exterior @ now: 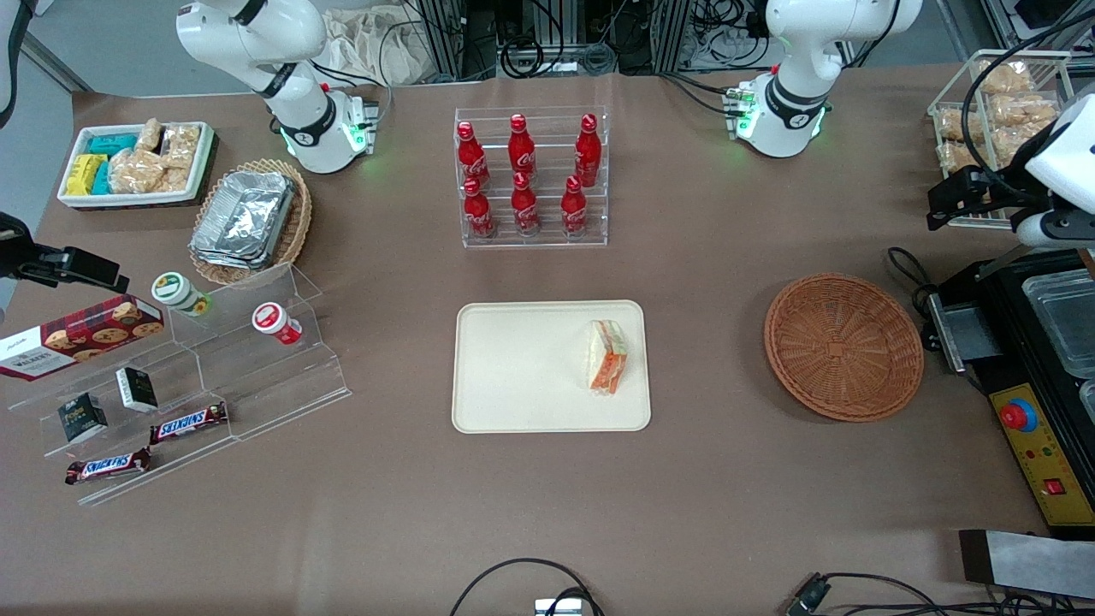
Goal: Place sandwich from basket to tray
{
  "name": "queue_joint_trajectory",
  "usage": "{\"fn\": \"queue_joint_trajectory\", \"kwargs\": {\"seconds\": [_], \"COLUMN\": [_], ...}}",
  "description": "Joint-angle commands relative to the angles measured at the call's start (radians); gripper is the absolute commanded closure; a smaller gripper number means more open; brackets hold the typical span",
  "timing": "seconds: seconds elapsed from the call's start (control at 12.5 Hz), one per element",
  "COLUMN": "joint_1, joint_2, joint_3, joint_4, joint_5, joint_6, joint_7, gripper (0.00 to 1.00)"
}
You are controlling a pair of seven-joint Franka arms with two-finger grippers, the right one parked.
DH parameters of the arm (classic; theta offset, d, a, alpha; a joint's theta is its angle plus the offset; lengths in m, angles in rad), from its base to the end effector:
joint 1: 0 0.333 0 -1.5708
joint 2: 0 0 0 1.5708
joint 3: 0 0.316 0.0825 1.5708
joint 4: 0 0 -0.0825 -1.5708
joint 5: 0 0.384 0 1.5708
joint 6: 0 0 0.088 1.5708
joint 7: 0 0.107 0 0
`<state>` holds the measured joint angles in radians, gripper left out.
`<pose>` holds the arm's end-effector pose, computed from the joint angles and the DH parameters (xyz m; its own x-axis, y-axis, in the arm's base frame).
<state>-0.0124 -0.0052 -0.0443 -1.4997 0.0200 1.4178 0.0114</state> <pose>0.5363 -0.0281 0.6475 0.9949 -0.0648 -0.0768 -0.0665 -0.9976 -0.0193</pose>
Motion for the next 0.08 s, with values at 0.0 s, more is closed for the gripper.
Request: {"fn": "queue_joint_trajectory", "kwargs": {"seconds": [0.0], "joint_1": [-0.006], "joint_2": [-0.006], "joint_3": [0.003], "joint_4": [-0.004], "joint_5": [-0.008], "joint_6": [0.007], "joint_7": [0.001], "gripper": [0.0]}}
